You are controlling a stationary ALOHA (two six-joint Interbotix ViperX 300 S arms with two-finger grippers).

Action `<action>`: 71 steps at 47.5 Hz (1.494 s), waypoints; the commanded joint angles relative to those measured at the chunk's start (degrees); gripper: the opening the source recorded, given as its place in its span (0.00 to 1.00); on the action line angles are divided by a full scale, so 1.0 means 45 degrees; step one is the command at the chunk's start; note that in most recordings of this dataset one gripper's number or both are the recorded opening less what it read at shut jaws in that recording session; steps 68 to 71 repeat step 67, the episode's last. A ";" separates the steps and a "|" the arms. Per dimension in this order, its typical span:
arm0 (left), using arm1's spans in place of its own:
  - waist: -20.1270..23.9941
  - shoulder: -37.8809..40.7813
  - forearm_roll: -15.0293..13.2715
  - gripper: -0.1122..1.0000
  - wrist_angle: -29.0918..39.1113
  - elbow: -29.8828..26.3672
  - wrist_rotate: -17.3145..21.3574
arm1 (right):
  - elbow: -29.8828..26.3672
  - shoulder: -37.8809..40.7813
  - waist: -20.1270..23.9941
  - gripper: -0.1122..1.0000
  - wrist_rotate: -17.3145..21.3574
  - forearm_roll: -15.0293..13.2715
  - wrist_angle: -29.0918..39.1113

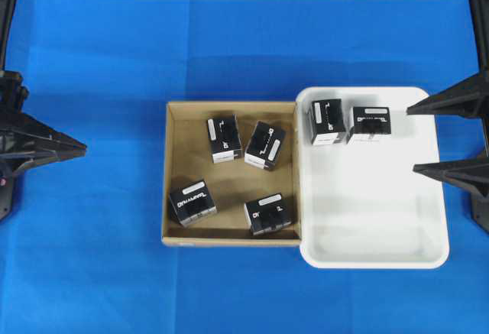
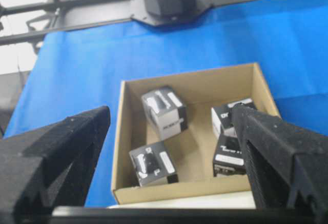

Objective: Pick a box that is randomly placed inside the cardboard box.

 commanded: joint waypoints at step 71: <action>-0.0059 -0.0273 0.0039 0.04 -0.0313 -0.0293 -0.0039 | 0.0488 0.0000 0.0039 0.97 -0.0020 0.0039 0.0117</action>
